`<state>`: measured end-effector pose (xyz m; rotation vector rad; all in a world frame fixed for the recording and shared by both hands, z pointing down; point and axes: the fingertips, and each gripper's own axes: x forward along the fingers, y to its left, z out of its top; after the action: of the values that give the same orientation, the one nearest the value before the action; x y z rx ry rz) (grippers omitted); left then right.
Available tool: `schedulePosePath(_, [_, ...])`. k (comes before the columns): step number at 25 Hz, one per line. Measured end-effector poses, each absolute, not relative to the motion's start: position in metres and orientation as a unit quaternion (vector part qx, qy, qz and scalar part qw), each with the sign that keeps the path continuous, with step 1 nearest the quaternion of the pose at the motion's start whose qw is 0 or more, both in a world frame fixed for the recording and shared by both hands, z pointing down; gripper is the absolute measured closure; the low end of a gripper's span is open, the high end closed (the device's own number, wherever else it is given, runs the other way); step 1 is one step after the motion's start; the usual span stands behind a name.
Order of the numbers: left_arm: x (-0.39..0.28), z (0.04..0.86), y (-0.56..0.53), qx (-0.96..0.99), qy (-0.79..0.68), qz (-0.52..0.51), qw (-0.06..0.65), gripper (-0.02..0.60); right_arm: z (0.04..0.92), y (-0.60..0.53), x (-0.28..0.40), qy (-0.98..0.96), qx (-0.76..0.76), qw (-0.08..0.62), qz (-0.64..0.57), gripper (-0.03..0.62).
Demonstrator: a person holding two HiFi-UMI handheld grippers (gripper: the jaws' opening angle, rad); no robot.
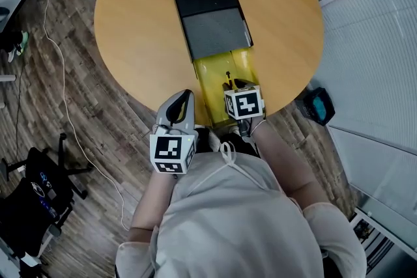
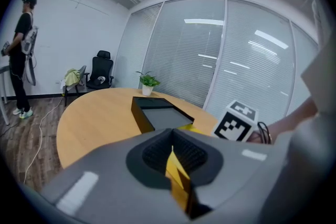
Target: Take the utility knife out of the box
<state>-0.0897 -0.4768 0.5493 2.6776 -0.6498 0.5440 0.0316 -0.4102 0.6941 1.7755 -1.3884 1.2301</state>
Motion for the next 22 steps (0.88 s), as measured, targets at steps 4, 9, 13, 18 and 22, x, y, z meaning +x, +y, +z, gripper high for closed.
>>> schedulePosePath(4, [-0.092,0.548,-0.48,0.94,-0.226,0.194,0.165,0.575,0.698,-0.41,0.034,-0.499,0.672,0.299,0.459,0.473])
schedulePosePath(9, [-0.096,0.55,-0.481,0.938,-0.228,0.198,0.168,0.575,0.698,-0.41,0.036,-0.509,0.666,0.299,0.457,0.517])
schedulePosePath(13, [-0.095,0.55,-0.478,0.938,-0.223,0.202,0.17,0.575,0.698,-0.408,0.038,-0.515,0.661,0.306,0.452,0.53])
schedulePosePath(18, [-0.092,0.545,-0.472,0.939,-0.224,0.205,0.161,0.575,0.692,-0.405,0.033,-0.531,0.652,0.318,0.438,0.531])
schedulePosePath(22, [-0.093,0.539,-0.471,0.94,-0.228,0.202,0.156,0.575,0.665,-0.407,0.024,-0.546,0.665,0.298,0.413,0.531])
